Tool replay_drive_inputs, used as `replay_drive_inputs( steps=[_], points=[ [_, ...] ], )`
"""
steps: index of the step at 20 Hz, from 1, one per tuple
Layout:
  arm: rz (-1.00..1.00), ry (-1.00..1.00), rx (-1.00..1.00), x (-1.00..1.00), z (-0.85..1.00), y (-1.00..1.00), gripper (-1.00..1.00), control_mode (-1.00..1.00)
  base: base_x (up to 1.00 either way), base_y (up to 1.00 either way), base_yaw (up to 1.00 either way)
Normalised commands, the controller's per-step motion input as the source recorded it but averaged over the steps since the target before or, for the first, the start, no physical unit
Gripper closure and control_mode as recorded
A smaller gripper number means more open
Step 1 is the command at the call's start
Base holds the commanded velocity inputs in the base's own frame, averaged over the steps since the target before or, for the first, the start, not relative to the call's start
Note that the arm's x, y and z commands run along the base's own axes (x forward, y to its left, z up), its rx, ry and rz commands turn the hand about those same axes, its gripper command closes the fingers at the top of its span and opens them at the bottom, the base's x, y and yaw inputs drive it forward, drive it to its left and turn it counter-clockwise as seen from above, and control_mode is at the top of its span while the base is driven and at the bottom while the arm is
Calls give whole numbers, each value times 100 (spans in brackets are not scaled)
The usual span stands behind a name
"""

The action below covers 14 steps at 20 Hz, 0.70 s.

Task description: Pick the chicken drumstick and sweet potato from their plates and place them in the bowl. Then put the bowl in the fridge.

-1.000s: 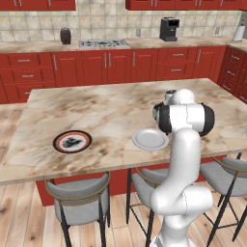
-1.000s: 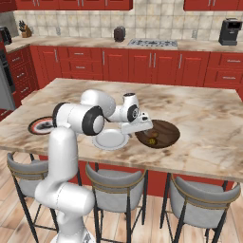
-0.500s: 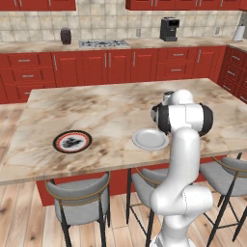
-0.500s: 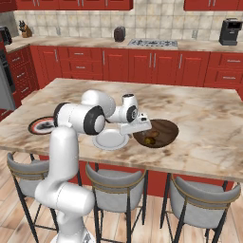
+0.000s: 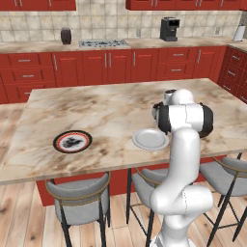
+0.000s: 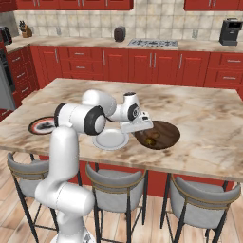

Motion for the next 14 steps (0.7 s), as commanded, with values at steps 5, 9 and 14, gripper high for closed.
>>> replay_drive_inputs(
  steps=[5,9,14],
  points=[
    [0,1,0,-12,24,-3,100,-100,0,0,0],
    [0,7,-3,-15,19,17,100,-100,0,0,0],
    [0,1,-12,-25,2,27,100,-100,0,0,0]
  ],
)
